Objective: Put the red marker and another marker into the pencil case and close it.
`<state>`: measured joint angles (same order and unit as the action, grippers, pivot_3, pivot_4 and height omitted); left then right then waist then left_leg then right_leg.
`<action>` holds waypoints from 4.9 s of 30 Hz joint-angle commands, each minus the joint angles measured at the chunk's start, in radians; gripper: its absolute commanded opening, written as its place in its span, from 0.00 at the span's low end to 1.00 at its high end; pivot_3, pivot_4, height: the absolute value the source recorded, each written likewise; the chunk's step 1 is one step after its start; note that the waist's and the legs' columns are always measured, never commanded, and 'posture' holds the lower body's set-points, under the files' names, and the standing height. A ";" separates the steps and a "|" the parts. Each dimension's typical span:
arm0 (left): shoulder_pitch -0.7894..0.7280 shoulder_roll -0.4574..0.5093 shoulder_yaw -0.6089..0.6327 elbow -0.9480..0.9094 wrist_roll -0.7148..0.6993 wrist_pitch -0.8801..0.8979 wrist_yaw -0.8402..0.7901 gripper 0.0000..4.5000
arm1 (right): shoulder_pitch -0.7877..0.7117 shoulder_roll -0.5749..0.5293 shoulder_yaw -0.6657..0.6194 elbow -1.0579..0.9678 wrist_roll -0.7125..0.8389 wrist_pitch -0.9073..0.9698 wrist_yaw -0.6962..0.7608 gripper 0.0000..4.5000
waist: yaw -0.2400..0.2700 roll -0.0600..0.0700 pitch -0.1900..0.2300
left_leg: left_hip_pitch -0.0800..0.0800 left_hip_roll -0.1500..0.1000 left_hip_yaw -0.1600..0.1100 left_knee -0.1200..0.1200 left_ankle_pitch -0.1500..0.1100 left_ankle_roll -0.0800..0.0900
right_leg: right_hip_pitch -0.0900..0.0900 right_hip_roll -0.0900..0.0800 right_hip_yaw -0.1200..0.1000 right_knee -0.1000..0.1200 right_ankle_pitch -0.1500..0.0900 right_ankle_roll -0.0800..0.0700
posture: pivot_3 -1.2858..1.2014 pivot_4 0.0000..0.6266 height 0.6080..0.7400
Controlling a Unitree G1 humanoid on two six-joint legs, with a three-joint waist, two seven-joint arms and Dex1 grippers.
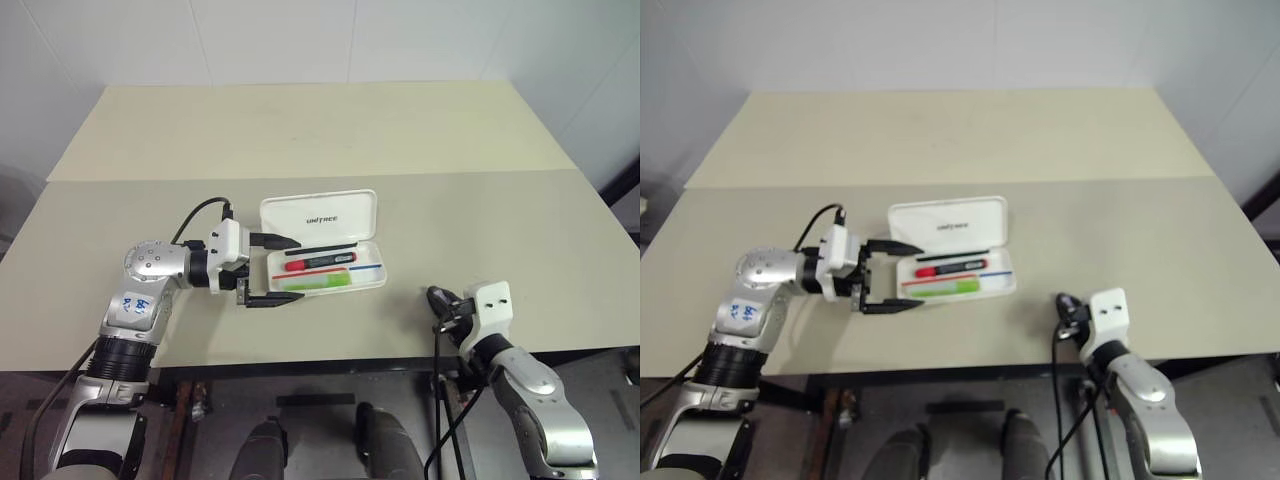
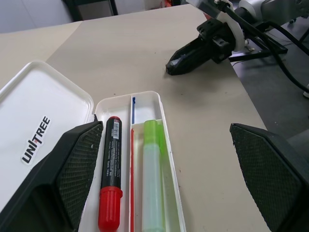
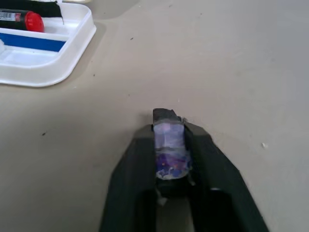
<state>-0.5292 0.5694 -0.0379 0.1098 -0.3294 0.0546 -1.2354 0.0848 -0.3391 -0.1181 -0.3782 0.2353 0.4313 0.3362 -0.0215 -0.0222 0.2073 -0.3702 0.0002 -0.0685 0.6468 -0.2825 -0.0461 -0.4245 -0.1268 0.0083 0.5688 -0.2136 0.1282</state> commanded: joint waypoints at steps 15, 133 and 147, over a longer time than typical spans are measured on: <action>0.031 0.016 0.011 0.030 0.005 -0.081 0.001 1.00 | -0.566 -0.294 0.205 0.495 0.002 -0.493 0.786 0.09 | -0.009 0.000 0.001 | 0.000 0.000 0.001 0.000 0.000 0.000 | 0.000 0.000 0.000 -0.001 0.009 0.017 | 0.52 0.24 1.00; -0.014 -0.120 -0.055 0.271 0.148 -0.203 0.151 0.00 | -0.374 -0.399 0.003 -0.043 0.216 -0.090 0.604 1.00 | 0.021 0.002 0.002 | -0.002 0.000 0.001 0.001 0.000 -0.003 | -0.001 0.000 0.000 -0.002 0.010 0.017 | 0.52 0.24 1.00; -0.028 -0.122 -0.098 0.266 0.208 -0.158 0.199 0.00 | -0.386 -0.379 0.018 -0.017 0.200 -0.115 0.600 1.00 | 0.021 0.002 0.002 | -0.001 0.000 0.001 0.002 0.000 -0.002 | 0.000 0.000 0.000 -0.002 0.010 0.017 | 0.52 0.24 1.00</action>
<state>-0.5572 0.4421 -0.1215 0.3680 -0.1531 -0.1223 -1.0493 -0.2945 -0.7254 -0.0883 -0.3854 0.4286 0.3456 0.9389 -0.0005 -0.0204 0.2094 -0.3707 0.0001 -0.0671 0.6486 -0.2821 -0.0483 -0.4239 -0.1267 0.0086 0.5664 -0.2034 0.1447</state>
